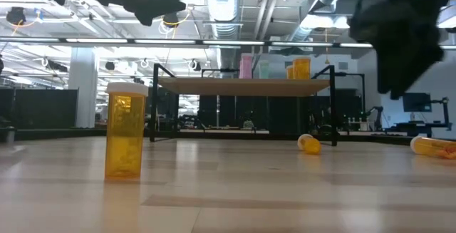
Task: Pick and place medicine bottles onto shelf by color
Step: Put the middle right small orange pill bottle on the shelf
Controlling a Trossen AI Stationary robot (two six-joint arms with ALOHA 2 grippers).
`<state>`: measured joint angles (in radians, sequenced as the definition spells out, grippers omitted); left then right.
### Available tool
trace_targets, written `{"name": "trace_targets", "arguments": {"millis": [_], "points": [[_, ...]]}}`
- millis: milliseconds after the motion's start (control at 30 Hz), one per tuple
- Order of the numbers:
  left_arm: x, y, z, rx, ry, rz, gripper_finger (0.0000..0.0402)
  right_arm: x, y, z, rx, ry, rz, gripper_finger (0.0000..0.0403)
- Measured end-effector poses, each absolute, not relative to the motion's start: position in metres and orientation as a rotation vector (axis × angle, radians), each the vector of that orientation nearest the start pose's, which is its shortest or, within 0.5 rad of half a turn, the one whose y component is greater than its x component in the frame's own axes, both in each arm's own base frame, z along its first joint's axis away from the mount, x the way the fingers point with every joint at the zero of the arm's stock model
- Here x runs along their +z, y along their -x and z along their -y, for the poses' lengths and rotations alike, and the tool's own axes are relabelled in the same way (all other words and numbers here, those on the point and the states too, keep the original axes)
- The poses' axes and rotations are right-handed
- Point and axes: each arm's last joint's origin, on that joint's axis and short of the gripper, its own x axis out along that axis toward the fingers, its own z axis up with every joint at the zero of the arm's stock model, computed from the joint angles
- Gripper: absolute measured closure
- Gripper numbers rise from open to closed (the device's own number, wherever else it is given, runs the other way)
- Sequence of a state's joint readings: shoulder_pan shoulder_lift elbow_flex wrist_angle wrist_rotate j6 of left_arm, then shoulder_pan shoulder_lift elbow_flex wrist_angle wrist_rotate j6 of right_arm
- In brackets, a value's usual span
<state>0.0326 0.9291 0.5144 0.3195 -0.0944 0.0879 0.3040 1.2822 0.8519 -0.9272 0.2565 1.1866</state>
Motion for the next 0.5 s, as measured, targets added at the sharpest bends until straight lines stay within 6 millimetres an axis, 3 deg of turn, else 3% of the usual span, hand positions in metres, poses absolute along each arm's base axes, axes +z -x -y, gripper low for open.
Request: {"name": "trace_targets", "arguments": {"millis": [267,500], "points": [[0.263,-0.206,-0.010,0.123,-0.092,-0.095,0.0226,0.192,-0.164,-0.057,-0.840,-0.874,-1.052,0.0154],[0.263,-0.206,-0.010,0.123,-0.097,-0.095,0.0226,0.176,-0.167,-0.064,-0.932,-0.935,-1.085,0.0154]]}}
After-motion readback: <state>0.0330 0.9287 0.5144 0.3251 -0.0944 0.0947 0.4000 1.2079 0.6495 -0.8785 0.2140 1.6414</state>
